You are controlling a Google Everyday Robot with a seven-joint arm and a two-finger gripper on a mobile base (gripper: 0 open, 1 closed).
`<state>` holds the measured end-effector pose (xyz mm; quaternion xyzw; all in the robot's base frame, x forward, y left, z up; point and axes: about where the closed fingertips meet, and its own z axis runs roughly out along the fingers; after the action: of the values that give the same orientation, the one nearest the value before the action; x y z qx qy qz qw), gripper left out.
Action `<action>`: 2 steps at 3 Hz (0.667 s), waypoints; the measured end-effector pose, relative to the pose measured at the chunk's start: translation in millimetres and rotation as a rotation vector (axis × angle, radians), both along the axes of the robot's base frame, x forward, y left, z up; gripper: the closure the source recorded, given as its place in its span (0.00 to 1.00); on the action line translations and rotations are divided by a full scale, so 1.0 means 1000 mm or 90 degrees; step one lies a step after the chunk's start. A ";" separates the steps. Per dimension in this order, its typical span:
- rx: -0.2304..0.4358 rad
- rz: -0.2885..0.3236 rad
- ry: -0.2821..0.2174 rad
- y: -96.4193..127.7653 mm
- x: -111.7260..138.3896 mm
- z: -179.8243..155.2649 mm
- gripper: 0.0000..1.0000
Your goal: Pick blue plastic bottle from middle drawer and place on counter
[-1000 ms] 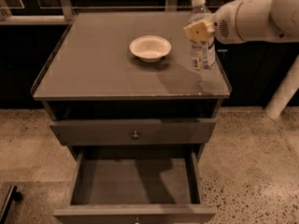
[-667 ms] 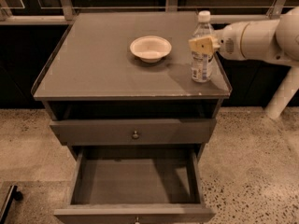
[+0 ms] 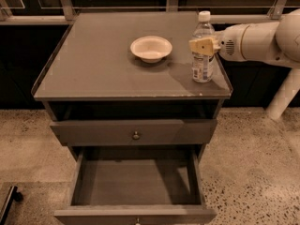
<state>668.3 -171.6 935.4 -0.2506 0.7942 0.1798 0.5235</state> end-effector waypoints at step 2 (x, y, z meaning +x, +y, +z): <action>0.000 0.000 0.000 0.000 0.000 0.000 0.13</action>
Offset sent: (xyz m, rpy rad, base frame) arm 0.0000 0.0000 0.0001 0.0000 0.0000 0.0000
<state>668.3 -171.6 935.4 -0.2506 0.7942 0.1798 0.5235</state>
